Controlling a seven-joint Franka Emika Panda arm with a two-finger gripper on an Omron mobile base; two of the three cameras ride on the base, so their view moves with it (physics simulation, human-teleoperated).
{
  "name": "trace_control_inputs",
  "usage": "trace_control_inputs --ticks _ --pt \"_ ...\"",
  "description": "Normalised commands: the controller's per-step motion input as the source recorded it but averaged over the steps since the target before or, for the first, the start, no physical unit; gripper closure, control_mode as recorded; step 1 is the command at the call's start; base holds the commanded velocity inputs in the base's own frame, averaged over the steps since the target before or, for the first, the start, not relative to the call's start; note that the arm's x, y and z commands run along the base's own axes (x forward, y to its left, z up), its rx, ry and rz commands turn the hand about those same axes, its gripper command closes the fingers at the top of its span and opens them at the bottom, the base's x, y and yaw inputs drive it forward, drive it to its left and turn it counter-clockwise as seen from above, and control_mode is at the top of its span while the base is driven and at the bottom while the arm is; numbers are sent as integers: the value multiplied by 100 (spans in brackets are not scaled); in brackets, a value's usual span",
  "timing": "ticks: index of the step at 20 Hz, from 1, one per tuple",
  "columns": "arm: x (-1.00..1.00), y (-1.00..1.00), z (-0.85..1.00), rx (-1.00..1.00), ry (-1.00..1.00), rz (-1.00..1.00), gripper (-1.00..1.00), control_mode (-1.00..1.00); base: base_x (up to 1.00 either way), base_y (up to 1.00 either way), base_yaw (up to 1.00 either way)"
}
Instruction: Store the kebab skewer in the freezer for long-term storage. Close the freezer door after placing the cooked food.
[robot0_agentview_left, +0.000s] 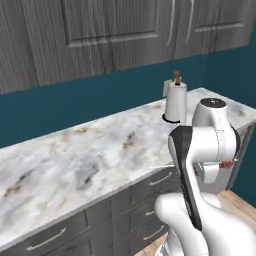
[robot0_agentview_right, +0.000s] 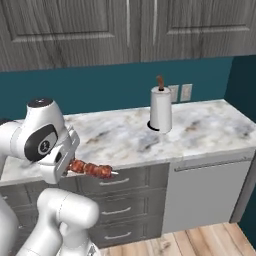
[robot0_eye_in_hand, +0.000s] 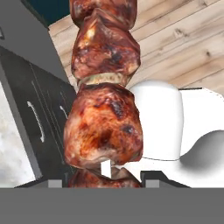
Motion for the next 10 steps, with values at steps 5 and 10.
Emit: trace_control_inputs --ticks 5,10 --pt "0 0 0 0 0 0 100 100 -14 -65 -45" --pt "0 0 0 0 0 0 100 100 -17 -51 -45"
